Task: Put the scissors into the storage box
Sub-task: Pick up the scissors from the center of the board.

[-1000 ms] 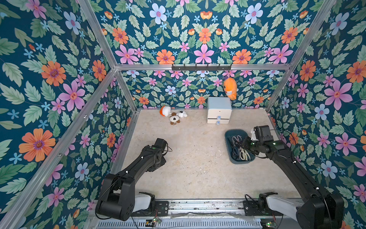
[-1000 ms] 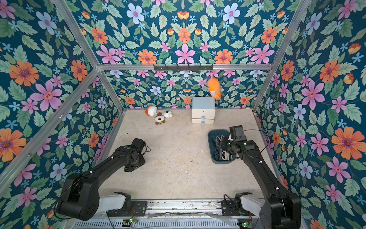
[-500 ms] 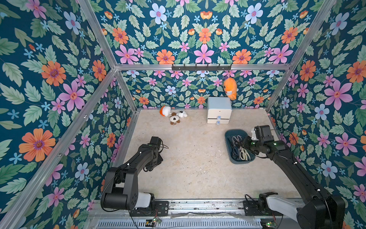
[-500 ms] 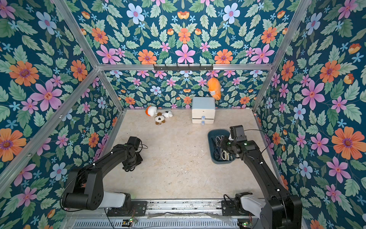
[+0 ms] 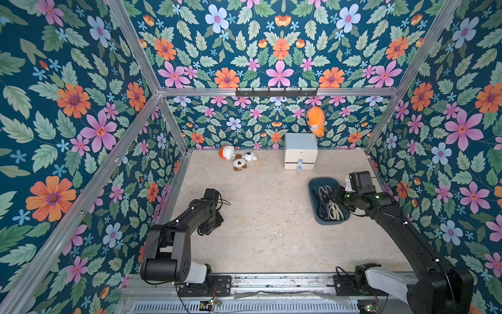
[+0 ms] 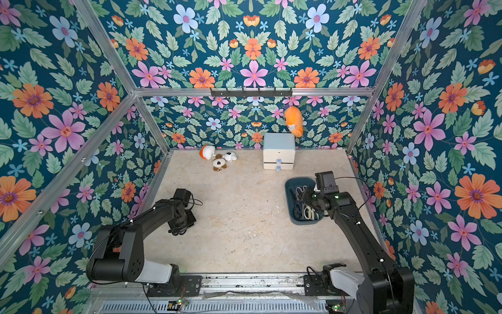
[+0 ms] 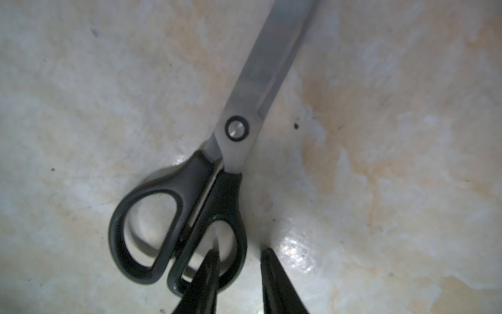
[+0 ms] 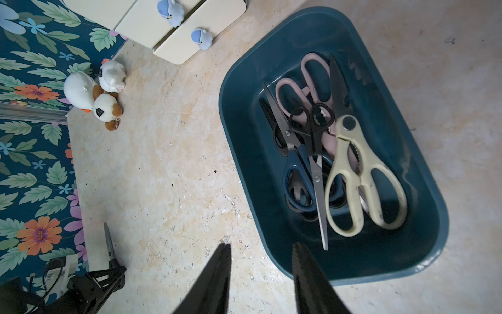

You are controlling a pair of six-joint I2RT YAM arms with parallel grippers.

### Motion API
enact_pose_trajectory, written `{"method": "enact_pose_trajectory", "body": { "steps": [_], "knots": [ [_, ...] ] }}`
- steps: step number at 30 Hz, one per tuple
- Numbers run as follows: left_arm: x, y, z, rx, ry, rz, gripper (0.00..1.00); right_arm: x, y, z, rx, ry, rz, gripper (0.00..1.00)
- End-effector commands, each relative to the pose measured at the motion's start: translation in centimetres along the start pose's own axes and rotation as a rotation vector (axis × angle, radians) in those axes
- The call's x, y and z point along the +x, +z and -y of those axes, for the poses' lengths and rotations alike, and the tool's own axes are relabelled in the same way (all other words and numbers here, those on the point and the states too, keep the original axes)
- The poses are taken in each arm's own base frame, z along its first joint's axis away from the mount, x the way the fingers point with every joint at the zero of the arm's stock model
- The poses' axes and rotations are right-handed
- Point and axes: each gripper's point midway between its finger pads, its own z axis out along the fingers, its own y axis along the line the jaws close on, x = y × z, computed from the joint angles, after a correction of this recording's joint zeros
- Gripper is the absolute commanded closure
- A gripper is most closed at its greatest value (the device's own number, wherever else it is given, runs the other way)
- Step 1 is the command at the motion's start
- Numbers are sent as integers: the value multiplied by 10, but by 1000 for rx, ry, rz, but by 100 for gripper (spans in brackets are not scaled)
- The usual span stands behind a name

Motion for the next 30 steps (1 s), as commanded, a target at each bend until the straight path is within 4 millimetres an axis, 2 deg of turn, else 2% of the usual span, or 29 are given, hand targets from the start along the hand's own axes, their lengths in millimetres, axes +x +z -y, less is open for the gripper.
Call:
{"method": "enact_pose_trajectory", "body": {
  "steps": [1, 10, 19, 21, 25, 30],
  "knots": [
    [4, 9, 0, 1, 14, -21, 69, -2, -2, 3, 20, 6, 13, 59],
    [8, 22, 0, 6, 22, -52, 79, -6, -5, 3, 36, 14, 31, 59],
    [13, 27, 2, 21, 45, -78, 99, -7, -6, -1, 36, 30, 43, 59],
    [11, 27, 5, 24, 56, -80, 100, -4, -4, -3, 33, 34, 40, 59],
    [1, 18, 17, 63, 63, -75, 100, 11, 9, -16, 23, 15, 10, 60],
    [-26, -10, 39, 136, 84, -19, 100, 25, 22, -36, 6, -8, -19, 60]
  ]
}}
